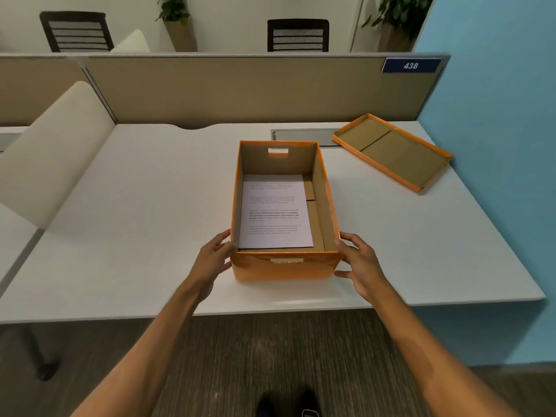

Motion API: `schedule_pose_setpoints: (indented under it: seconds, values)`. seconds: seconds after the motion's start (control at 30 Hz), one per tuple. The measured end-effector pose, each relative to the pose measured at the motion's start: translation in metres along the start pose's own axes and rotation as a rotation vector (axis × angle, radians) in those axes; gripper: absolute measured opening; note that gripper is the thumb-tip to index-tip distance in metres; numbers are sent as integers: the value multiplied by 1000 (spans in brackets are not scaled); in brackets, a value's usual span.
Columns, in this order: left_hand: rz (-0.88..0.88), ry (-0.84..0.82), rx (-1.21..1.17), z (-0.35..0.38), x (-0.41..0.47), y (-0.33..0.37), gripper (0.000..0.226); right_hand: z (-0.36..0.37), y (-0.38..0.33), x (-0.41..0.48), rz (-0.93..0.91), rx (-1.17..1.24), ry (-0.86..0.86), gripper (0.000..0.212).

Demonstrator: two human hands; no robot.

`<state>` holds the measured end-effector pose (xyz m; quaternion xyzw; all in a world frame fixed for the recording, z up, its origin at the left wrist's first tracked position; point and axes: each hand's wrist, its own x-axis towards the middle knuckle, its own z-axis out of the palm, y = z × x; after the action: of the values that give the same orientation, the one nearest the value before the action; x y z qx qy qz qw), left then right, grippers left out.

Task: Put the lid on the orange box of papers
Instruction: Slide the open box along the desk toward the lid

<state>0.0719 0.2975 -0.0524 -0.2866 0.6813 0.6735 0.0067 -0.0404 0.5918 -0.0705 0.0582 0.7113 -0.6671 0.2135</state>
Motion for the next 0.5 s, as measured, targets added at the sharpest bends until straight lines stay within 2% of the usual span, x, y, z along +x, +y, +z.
schedule_pose_setpoints:
  seconds: [0.2,0.3,0.4,0.5]
  values:
    - [38,10,97,-3,-2,3,50,-2,-4,1,-41,-102,57,43]
    - [103,127,322,0,-4,8,60,-7,-10,1,-108,-165,107,43]
    - [251,220,540,10,-7,26,65,-14,-19,0,-161,-226,156,36]
    - [420,199,622,27,-9,52,61,-23,-32,-4,-209,-257,186,32]
